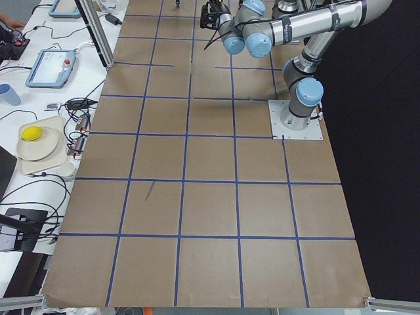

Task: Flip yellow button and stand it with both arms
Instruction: 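Lift the yellow button and carry it toward the right gripper while the right arm approaches, then close the right gripper on the yellow button held by the left gripper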

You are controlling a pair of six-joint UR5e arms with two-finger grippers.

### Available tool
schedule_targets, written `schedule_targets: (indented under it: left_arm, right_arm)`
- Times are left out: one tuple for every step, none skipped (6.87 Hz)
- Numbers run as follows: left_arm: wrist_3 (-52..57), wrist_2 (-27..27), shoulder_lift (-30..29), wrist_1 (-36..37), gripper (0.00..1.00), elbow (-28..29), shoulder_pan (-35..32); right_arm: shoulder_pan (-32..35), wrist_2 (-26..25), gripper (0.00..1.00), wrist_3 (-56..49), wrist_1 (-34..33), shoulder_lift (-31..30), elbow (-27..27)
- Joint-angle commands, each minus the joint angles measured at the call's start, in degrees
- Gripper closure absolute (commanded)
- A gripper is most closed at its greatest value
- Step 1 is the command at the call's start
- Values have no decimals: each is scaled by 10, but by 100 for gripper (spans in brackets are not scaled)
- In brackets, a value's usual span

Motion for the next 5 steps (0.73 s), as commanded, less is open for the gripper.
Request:
schedule_targets:
  left_arm:
    - [0,-31,1,-13,99,1,-7]
    - [0,-31,4,-14,99,1,-7]
    - [-2,-31,6,-14,99,5,-8]
    - [-17,-30,7,-16,99,15,-8]
    - [-15,-29,11,-31,99,21,-9]
  right_arm:
    - [3,-27,4,3,-4,-9,32]
    - [3,-18,9,6,-6,-11,26]
    - [2,-15,10,13,-7,-13,22]
    - [2,0,10,15,-8,-19,13]
    - [2,21,10,14,-6,-21,12]
